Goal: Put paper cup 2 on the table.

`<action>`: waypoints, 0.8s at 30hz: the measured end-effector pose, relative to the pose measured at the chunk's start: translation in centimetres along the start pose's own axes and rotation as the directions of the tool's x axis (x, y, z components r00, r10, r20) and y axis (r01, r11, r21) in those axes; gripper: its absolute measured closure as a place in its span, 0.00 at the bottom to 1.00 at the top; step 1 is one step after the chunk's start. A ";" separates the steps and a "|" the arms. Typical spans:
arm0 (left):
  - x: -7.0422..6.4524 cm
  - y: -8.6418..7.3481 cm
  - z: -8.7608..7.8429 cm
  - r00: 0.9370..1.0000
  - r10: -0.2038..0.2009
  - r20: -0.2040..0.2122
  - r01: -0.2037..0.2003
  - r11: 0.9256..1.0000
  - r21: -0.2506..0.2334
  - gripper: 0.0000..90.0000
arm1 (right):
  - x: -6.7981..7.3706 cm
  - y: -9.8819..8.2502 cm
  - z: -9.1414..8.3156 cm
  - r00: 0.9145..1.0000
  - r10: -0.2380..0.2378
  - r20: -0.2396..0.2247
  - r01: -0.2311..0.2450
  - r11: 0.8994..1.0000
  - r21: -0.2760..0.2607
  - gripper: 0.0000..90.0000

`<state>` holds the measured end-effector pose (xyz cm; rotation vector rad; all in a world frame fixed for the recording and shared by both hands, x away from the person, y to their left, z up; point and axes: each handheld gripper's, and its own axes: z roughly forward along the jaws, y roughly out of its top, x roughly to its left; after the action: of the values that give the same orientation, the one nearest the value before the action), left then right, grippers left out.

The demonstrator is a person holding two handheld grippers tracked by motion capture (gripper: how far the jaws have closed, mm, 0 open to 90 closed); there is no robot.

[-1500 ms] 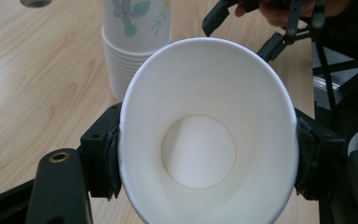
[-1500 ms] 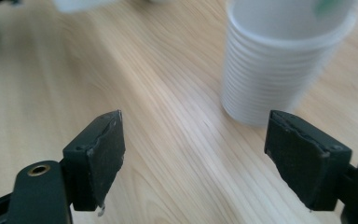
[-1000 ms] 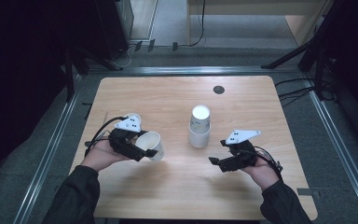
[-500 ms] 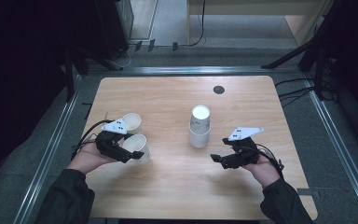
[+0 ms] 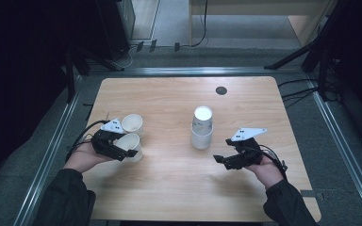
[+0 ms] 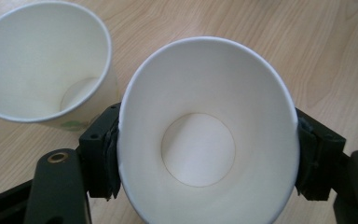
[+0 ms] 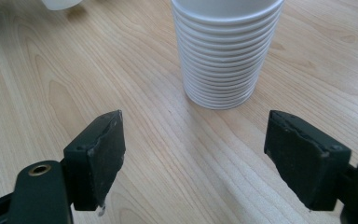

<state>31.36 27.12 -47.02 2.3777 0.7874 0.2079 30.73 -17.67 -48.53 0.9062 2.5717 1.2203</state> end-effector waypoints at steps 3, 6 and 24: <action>0.3 -0.3 0.2 1.000 -0.001 -0.011 0.001 1.000 0.019 0.28 | 0.0 0.0 0.0 1.000 -0.002 -0.003 0.002 1.000 -0.001 0.23; 0.5 -0.5 0.4 1.000 -0.003 -0.012 0.003 1.000 0.019 0.27 | 0.0 0.0 0.0 1.000 0.000 -0.006 0.000 1.000 0.003 0.23; 1.3 -1.0 0.9 0.999 -0.019 -0.047 0.021 0.999 0.035 0.24 | 0.0 0.0 0.0 1.000 -0.005 -0.012 0.005 1.000 -0.007 0.23</action>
<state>32.20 28.03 -48.44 2.4051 0.8430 0.2432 30.77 -17.62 -48.52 0.8931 2.5751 1.2367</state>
